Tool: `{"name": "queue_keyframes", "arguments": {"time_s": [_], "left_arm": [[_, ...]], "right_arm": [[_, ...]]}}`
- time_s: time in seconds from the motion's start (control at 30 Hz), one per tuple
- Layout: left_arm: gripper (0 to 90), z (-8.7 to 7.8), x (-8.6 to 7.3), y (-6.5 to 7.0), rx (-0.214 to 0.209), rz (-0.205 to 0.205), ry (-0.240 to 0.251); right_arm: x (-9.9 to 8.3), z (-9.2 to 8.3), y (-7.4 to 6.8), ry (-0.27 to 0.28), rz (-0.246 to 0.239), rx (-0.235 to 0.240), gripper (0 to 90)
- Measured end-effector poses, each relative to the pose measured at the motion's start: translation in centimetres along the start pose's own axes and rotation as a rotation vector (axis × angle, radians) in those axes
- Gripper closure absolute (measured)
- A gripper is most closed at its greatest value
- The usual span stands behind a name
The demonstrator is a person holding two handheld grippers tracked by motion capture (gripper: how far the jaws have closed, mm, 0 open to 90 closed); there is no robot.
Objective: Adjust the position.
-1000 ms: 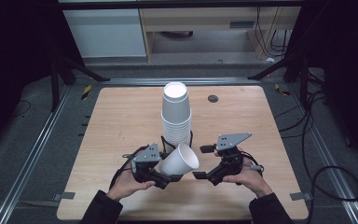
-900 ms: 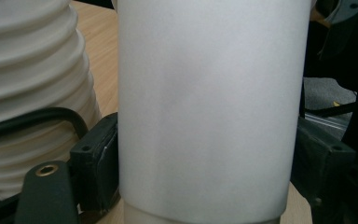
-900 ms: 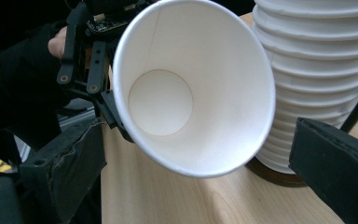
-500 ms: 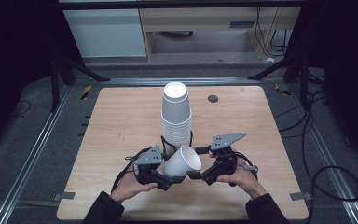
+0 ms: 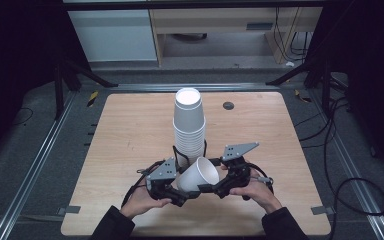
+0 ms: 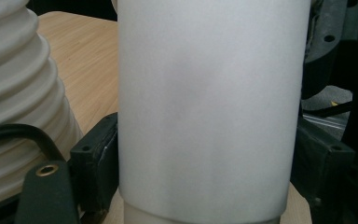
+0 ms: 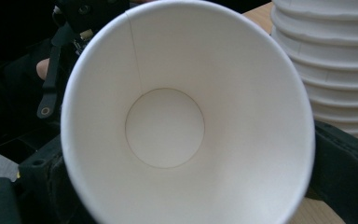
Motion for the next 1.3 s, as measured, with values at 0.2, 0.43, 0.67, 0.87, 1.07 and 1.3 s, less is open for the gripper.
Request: {"name": "queue_keyframes", "arguments": {"time_s": [0.2, 0.43, 0.67, 0.87, 1.07, 1.3], "left_arm": [[20.7, 0.2, 0.0, 0.1, 0.000, 0.010, -0.011], [20.7, 0.2, 0.0, 0.1, 0.004, 0.016, -0.024], [20.3, 0.3, -0.1, 0.0, -0.002, 0.015, -0.031], [19.2, 0.2, -0.1, 0.0, -0.003, 0.005, -0.025], [17.7, 0.0, -0.3, 0.0, 0.010, -0.006, -0.045], [16.3, -0.8, -1.0, -0.3, 0.039, -0.028, -0.082]], "right_arm": [[0.0, 0.4, 0.0, -0.007, 0.002, 0.012, 4.7], [-0.1, 0.5, 0.2, -0.009, 0.006, 0.022, 6.8], [-0.2, 0.5, 0.1, -0.018, -0.008, 0.014, 9.0], [-0.1, 0.4, -0.1, -0.009, -0.007, 0.011, 9.5], [0.2, -0.2, 0.0, 0.017, -0.001, 0.007, 9.5], [0.7, -1.8, 0.1, 0.059, -0.008, -0.034, 9.5]]}}
Point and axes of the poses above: each handheld gripper's, and its own axes: z roughly forward along the jaws, x roughly out of its top, y roughly to its right, the point moved 1 cm from there along z, roughly forward along the jaws, and after that the axes turned 3 degrees about -y, right-handed, at the moved point
